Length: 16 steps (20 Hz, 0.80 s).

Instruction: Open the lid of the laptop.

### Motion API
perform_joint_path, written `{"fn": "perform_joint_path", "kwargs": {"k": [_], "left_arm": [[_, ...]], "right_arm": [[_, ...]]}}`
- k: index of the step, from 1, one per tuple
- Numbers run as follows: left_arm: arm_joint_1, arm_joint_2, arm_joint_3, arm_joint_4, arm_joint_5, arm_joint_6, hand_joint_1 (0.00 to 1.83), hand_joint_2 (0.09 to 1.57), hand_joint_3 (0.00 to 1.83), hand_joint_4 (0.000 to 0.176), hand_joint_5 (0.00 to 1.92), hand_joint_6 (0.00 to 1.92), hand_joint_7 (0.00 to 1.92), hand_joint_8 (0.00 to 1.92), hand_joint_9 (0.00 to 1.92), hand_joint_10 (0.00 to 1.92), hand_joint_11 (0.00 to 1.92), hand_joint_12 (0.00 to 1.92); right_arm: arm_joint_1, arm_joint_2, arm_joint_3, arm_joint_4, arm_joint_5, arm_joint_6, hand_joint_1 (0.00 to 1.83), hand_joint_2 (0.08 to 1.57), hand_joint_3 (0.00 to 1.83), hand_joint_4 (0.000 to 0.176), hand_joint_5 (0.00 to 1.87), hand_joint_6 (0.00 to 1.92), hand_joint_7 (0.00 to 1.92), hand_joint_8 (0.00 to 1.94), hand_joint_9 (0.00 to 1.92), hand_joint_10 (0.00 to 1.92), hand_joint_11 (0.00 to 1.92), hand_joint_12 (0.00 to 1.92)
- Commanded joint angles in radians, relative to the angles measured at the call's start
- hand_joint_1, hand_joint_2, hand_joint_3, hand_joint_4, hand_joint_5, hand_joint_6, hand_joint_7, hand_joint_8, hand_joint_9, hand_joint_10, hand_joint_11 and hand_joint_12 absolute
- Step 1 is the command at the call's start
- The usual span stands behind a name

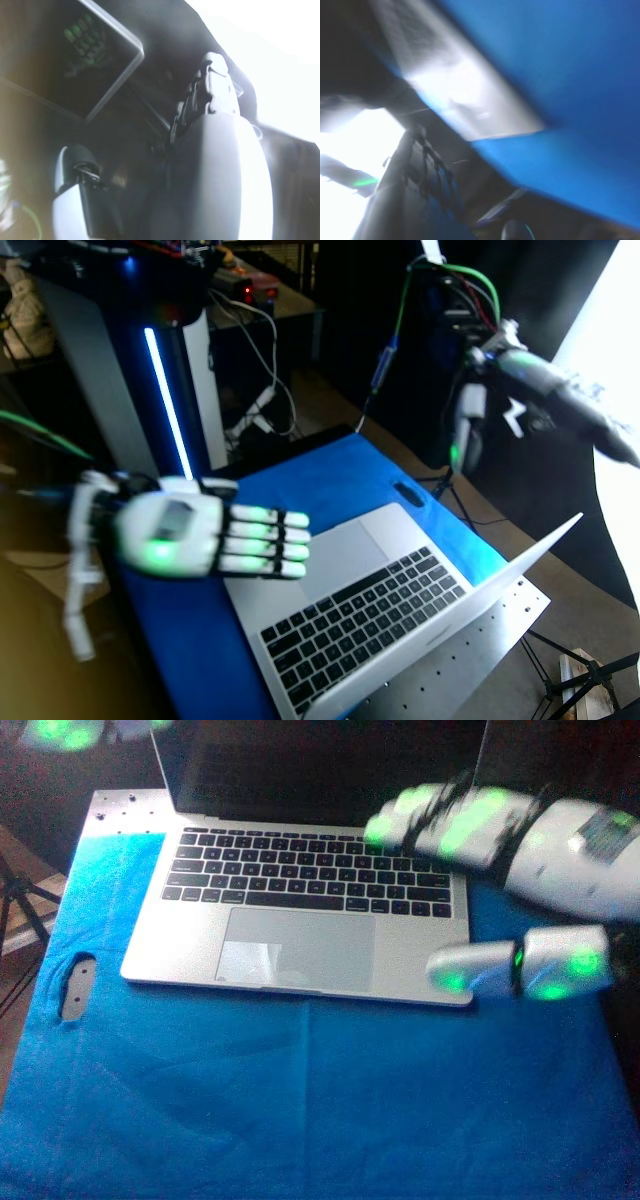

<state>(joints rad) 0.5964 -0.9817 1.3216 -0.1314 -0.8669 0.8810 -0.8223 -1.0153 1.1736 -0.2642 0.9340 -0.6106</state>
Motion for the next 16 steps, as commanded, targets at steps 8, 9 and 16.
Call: {"fn": "perform_joint_path", "kwargs": {"k": [8, 9, 16], "left_arm": [[0.339, -0.020, -0.124, -0.105, -0.501, -0.240, 0.73, 1.02, 0.01, 0.000, 0.04, 0.00, 0.08, 0.00, 0.00, 0.00, 0.00, 0.00], [0.385, -0.020, -0.143, -0.118, -0.543, -0.259, 0.62, 1.06, 0.02, 0.000, 0.04, 0.00, 0.07, 0.00, 0.00, 0.00, 0.00, 0.00], [0.640, -0.020, -0.286, -0.220, -0.864, -0.335, 0.29, 1.04, 0.00, 0.005, 0.10, 0.00, 0.15, 0.00, 0.12, 0.00, 0.08, 0.07]], "right_arm": [[-0.298, -0.017, -0.046, 0.569, 0.744, 0.030, 0.02, 1.22, 0.01, 0.000, 0.20, 0.01, 0.17, 0.00, 0.07, 0.00, 0.02, 0.10], [-0.316, -0.016, -0.057, 0.597, 0.779, 0.030, 0.04, 1.22, 0.01, 0.000, 0.21, 0.01, 0.18, 0.01, 0.10, 0.01, 0.07, 0.12], [-0.344, -0.013, -0.114, 0.578, 0.828, 0.031, 0.08, 1.24, 0.00, 0.000, 0.13, 0.00, 0.20, 0.00, 0.16, 0.00, 0.13, 0.13]]}}
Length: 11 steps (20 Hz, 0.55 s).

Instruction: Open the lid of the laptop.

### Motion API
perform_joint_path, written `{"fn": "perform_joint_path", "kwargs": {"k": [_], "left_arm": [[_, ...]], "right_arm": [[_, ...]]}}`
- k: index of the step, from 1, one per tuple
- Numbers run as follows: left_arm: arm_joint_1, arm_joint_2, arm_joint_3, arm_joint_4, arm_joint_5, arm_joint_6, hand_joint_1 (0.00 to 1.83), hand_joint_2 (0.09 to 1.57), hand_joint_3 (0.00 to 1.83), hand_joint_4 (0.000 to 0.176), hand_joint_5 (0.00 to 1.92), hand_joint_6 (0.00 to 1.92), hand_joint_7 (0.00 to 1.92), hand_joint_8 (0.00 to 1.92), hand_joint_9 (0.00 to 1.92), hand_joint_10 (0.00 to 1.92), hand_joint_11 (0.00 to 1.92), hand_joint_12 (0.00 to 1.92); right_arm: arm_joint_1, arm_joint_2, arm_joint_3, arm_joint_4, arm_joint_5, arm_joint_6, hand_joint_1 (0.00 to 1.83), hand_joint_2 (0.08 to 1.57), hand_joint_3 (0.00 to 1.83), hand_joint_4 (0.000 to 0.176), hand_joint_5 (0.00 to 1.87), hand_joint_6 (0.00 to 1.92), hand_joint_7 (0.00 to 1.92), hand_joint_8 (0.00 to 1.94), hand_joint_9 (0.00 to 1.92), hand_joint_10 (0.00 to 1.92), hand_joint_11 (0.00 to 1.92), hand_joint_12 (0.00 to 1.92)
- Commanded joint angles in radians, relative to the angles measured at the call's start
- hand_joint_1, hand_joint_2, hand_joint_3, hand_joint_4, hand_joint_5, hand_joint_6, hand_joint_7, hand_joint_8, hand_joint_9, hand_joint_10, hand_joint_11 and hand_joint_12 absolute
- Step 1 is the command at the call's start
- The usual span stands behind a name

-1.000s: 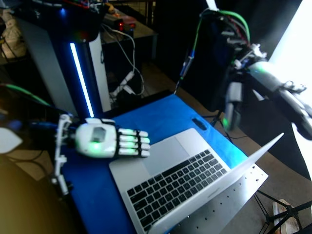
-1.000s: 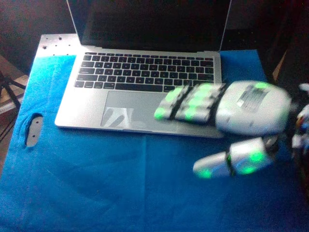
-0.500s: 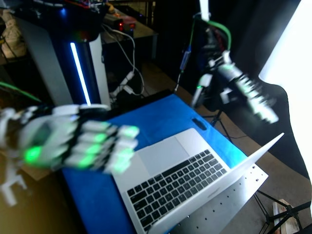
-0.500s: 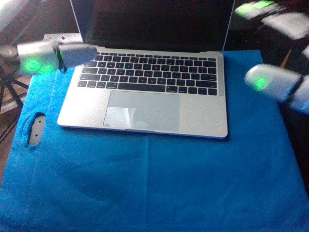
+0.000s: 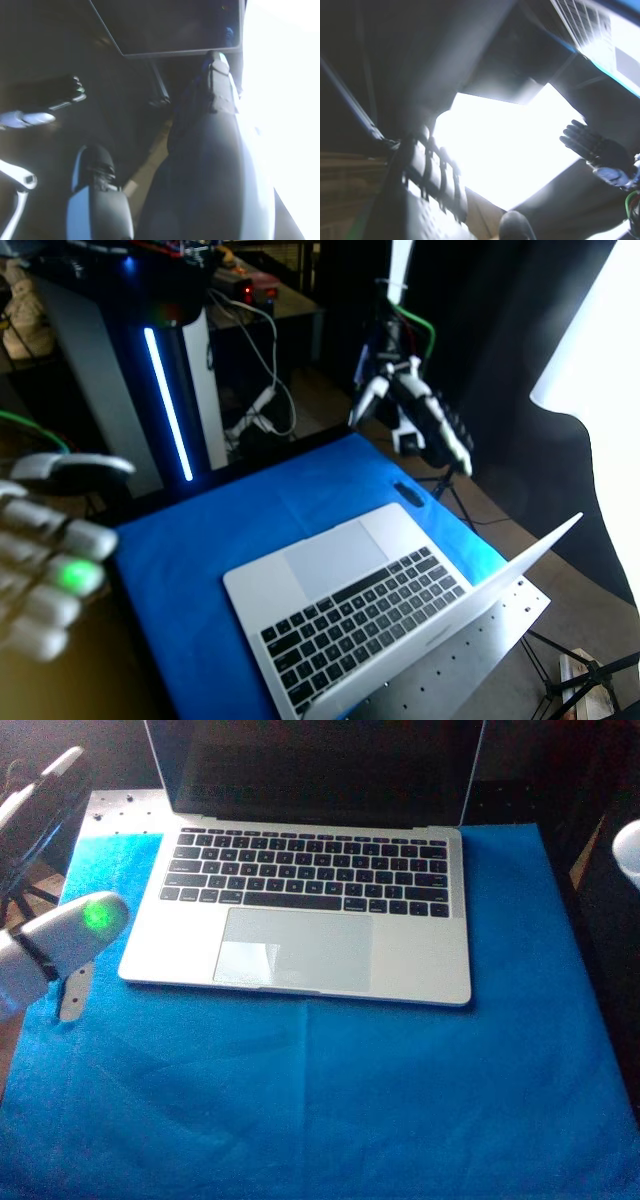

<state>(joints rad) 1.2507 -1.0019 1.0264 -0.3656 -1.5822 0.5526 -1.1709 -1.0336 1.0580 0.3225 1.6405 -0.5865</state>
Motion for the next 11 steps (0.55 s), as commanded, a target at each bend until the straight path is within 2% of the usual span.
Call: {"fn": "perform_joint_path", "kwargs": {"k": [1, 4, 5, 6, 9, 11], "left_arm": [[-0.009, 0.000, 0.002, 0.011, -0.149, -0.016, 0.28, 1.06, 0.01, 0.000, 0.08, 0.00, 0.14, 0.00, 0.11, 0.00, 0.06, 0.07], [-0.003, 0.003, 0.002, 0.009, -0.149, -0.032, 0.29, 1.10, 0.01, 0.000, 0.04, 0.00, 0.09, 0.00, 0.08, 0.00, 0.03, 0.07], [-0.002, 0.008, 0.001, 0.009, -0.150, -0.041, 0.24, 1.16, 0.02, 0.000, 0.01, 0.00, 0.05, 0.00, 0.04, 0.00, 0.00, 0.01], [0.002, 0.011, -0.001, 0.010, -0.150, -0.045, 0.21, 1.21, 0.02, 0.000, 0.00, 0.00, 0.02, 0.00, 0.03, 0.00, 0.00, 0.00], [0.015, 0.028, -0.009, 0.008, -0.150, -0.046, 0.06, 1.27, 0.01, 0.000, 0.00, 0.00, 0.00, 0.00, 0.00, 0.00, 0.00, 0.00], [0.015, 0.044, -0.009, 0.008, -0.150, -0.044, 0.00, 1.29, 0.01, 0.000, 0.00, 0.00, 0.00, 0.00, 0.00, 0.00, 0.00, 0.00]], "right_arm": [[0.004, 0.013, -0.004, -0.019, 0.122, 0.007, 0.09, 1.25, 0.00, 0.000, 0.09, 0.00, 0.14, 0.00, 0.12, 0.00, 0.10, 0.11], [-0.015, 0.040, -0.020, -0.034, 0.122, 0.005, 0.01, 1.29, 0.01, 0.003, 0.13, 0.01, 0.16, 0.00, 0.11, 0.00, 0.08, 0.08], [-0.020, 0.051, -0.027, -0.037, 0.122, -0.004, 0.00, 1.29, 0.00, 0.000, 0.14, 0.01, 0.14, 0.00, 0.10, 0.00, 0.08, 0.07], [-0.027, 0.058, -0.033, -0.041, 0.122, -0.012, 0.09, 1.26, 0.00, 0.000, 0.17, 0.01, 0.16, 0.00, 0.12, 0.01, 0.09, 0.07], [-0.039, 0.082, -0.051, -0.064, 0.122, -0.036, 0.04, 1.29, 0.00, 0.000, 0.23, 0.01, 0.19, 0.01, 0.13, 0.00, 0.08, 0.04], [-0.039, 0.096, -0.053, -0.080, 0.122, -0.038, 0.08, 1.26, 0.00, 0.000, 0.22, 0.00, 0.17, 0.00, 0.13, 0.00, 0.12, 0.05]]}}
